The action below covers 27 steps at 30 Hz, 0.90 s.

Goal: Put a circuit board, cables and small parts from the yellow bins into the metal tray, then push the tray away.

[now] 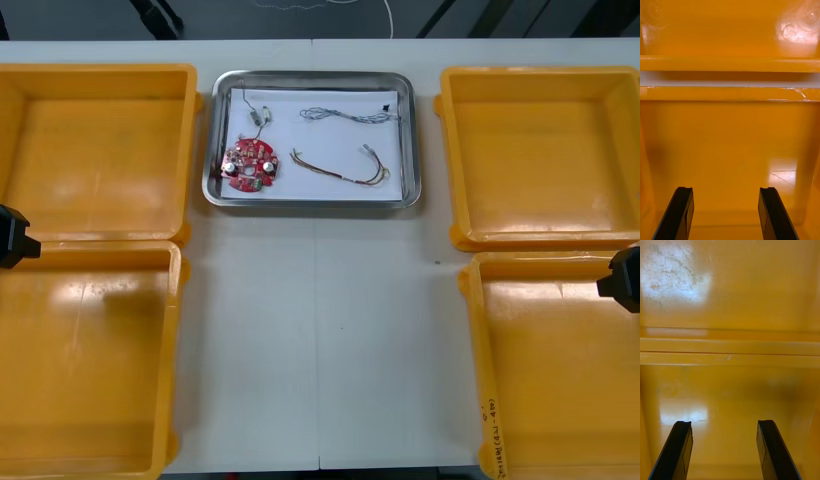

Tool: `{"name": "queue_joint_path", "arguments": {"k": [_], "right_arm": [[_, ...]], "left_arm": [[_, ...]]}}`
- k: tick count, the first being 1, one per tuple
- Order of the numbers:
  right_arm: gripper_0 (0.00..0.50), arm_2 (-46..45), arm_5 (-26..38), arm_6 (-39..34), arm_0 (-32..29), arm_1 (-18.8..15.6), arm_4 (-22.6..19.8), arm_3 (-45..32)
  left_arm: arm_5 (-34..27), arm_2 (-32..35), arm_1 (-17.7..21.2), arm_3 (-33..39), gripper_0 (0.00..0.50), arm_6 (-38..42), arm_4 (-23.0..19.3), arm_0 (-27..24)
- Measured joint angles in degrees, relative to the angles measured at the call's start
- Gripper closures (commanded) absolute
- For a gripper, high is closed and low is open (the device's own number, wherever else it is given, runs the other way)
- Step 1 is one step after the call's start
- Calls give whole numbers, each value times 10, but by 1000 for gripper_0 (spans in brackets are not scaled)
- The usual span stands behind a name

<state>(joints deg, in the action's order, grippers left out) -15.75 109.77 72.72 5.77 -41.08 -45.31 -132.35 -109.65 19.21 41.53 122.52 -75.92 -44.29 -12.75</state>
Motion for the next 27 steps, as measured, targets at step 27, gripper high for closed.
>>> {"name": "queue_joint_path", "arguments": {"k": [27], "right_arm": [[0,-9,0,0,0,30,41,0]], "left_arm": [[0,0,0,0,0,0,0,0]]}}
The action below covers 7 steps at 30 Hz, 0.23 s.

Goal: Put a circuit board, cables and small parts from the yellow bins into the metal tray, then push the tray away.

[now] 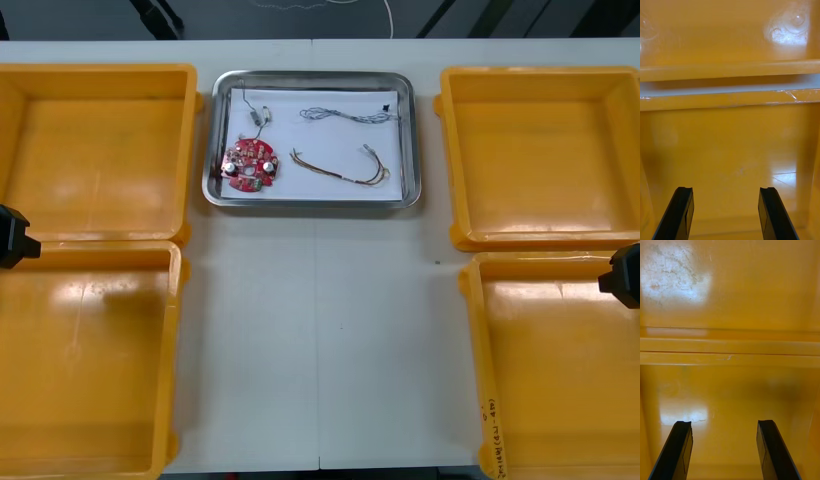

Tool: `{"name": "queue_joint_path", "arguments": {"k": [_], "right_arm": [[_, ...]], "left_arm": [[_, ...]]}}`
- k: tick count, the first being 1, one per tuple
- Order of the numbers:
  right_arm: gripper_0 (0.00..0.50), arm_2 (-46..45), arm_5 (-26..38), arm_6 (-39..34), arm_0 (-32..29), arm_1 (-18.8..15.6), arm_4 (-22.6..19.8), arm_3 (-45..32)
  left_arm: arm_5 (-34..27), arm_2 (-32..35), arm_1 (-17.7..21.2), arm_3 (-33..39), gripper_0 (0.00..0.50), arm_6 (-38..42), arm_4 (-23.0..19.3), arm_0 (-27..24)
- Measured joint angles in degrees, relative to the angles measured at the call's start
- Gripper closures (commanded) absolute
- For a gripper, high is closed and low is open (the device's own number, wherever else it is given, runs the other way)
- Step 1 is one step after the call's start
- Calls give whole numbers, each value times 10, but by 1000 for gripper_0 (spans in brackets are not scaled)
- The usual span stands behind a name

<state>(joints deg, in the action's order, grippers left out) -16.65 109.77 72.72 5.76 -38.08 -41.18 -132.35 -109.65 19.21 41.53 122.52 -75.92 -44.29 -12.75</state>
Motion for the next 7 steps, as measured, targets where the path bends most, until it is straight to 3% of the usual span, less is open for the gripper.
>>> {"name": "queue_joint_path", "arguments": {"k": [7], "right_arm": [[0,-2,0,0,0,0,1,0]], "left_arm": [[0,0,0,0,0,0,0,0]]}}
